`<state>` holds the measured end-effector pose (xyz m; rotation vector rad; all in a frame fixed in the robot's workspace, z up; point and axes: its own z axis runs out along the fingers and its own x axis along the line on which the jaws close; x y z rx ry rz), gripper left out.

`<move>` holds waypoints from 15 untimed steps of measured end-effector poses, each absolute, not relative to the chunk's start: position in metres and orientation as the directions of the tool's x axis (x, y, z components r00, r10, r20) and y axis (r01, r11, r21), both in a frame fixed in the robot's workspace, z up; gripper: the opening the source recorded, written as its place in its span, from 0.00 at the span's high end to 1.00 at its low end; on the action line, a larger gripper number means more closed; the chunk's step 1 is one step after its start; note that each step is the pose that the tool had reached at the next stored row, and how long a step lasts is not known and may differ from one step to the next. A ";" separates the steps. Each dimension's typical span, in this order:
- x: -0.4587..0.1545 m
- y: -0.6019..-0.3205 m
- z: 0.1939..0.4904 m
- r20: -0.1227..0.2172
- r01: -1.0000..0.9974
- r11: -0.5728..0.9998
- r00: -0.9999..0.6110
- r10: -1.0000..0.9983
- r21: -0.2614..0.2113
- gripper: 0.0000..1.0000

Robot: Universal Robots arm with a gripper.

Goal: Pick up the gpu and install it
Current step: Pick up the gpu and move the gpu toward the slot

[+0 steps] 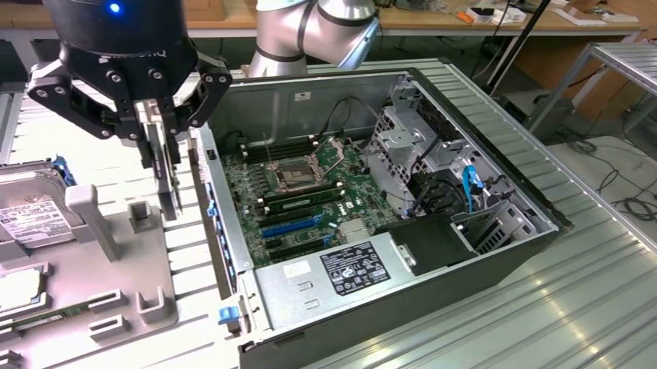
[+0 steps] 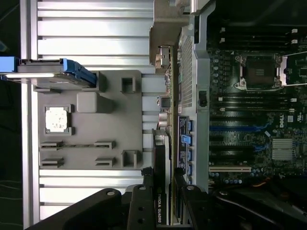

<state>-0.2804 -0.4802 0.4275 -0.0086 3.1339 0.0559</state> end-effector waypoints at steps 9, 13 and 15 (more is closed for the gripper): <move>-0.269 -0.480 0.428 -0.004 -0.005 0.999 -1.000 -0.005 0.036 0.73; -0.264 -0.480 0.428 -0.003 -0.005 0.999 -1.000 -0.005 0.036 0.73; -0.263 -0.480 0.428 -0.003 -0.005 0.999 -1.000 -0.005 0.036 0.73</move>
